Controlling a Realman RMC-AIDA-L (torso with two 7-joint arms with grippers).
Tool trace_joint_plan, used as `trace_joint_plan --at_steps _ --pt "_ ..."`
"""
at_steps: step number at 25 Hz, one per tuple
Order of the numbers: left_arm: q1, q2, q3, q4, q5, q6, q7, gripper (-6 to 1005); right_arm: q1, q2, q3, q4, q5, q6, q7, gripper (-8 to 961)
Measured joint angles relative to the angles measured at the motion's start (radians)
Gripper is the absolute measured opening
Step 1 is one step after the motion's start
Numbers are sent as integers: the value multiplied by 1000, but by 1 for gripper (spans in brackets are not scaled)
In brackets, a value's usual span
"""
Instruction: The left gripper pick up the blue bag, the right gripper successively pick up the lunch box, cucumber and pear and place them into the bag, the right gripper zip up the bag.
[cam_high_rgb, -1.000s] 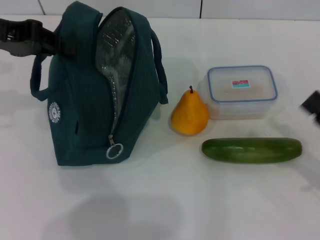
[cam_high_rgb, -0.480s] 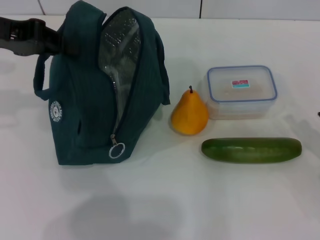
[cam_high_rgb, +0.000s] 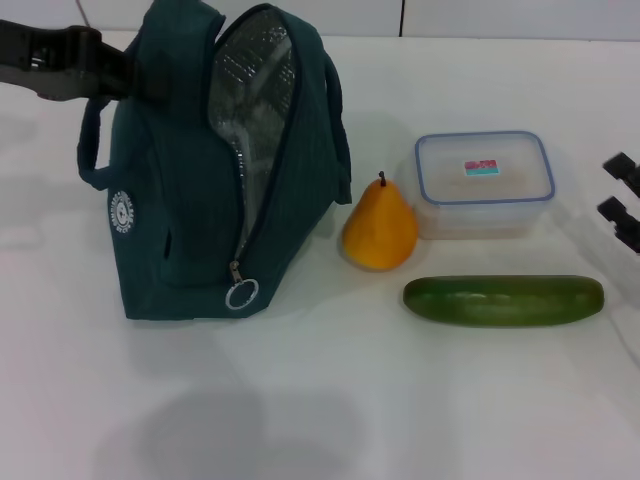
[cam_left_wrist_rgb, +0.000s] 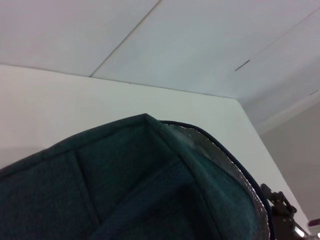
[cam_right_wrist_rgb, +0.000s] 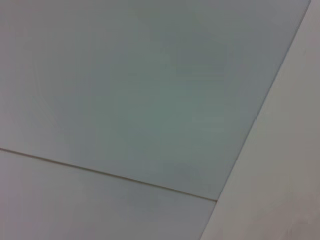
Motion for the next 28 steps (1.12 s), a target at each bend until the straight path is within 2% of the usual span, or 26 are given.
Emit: trace_joint_plan --at_steps 16,28 --pt "-7 -2 -4 5 -2 -8 7 42 170 0 -6 60 -7 176 14 818" --pt "-10 -2 -1 6 -12 -8 9 41 220 0 -12 56 -12 193 27 780"
